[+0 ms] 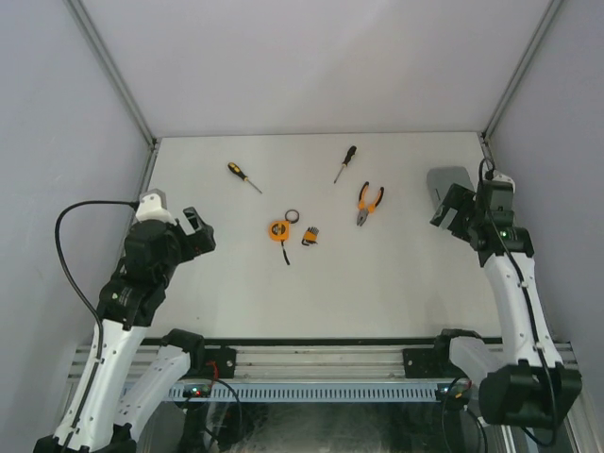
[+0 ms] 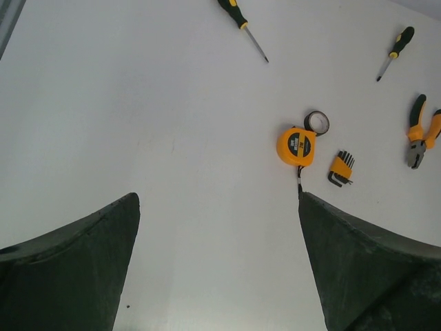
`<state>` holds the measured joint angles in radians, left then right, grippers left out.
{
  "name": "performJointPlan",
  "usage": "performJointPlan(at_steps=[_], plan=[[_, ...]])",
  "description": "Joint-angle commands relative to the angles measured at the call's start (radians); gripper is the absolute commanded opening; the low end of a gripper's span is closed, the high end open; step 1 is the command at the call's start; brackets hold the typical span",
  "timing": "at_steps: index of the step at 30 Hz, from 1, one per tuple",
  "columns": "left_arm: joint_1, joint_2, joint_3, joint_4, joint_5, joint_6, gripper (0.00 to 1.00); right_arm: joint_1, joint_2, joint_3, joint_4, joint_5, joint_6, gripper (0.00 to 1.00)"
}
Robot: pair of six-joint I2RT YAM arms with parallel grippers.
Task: Sort the tools into containers
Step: Move the storage box to the center of the board.
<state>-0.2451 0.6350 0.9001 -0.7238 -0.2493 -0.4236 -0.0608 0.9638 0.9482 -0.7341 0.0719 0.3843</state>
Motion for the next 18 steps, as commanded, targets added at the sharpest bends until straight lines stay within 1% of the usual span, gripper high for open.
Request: performJointPlan(at_steps=[1,6,11,15,18], plan=[[0.01,0.009,-0.033,0.053,0.026,0.032,1.0,-0.108,0.093,0.06,0.133,-0.092,-0.06,0.99],[0.009,0.011,-0.052,0.054,0.038,0.035,1.0,-0.188,0.228,0.093,0.214,-0.114,-0.083,0.99],[0.009,0.013,-0.055,0.055,0.007,0.039,1.0,-0.249,0.38,0.173,0.305,-0.153,-0.084,0.98],[0.01,0.017,-0.061,0.061,0.008,0.031,1.0,-0.27,0.55,0.273,0.336,-0.173,-0.086,0.97],[0.009,0.027,-0.06,0.062,0.017,0.036,1.0,-0.27,0.676,0.395,0.328,-0.176,-0.097,0.97]])
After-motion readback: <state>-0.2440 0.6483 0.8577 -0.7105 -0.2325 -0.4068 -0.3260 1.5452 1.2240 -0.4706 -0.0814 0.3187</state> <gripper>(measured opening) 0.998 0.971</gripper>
